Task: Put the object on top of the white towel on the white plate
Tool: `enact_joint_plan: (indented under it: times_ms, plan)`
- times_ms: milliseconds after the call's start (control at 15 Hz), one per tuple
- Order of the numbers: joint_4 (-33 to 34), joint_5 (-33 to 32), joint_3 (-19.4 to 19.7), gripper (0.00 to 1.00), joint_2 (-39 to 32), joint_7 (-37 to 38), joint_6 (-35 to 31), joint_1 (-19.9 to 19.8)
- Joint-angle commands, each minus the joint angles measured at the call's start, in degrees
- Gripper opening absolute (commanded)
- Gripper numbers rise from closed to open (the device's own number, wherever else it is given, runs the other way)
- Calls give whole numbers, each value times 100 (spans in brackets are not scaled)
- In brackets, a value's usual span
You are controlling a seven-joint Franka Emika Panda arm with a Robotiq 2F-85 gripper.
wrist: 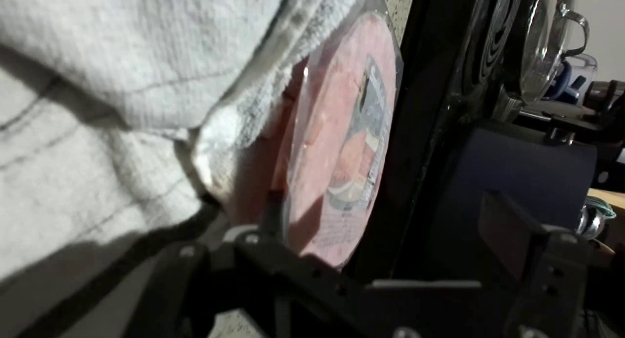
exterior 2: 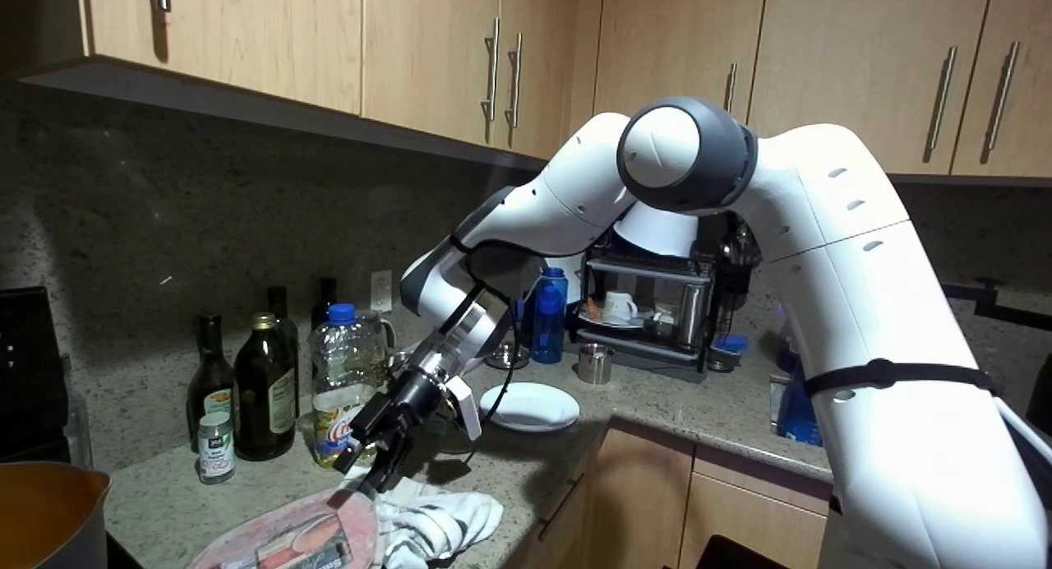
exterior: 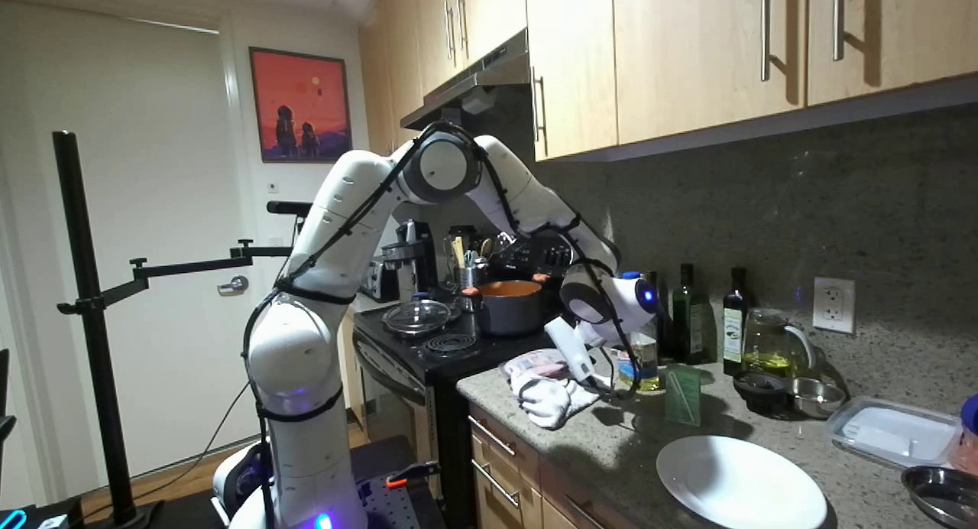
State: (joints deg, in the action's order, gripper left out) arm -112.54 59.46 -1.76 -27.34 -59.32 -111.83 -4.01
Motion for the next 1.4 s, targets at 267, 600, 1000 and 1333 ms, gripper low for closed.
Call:
enact_joint_plan:
  times_ms: [267,600,1000,1333]
  plan:
    - [456,-384,-66,100,-123,495,605,8]
    - [665,-517,-109,100,-226,538,1069,5]
    - [889,-550,-159,100,-341,623,1429,80]
    - [941,-605,-138,100,-396,821,1479,124]
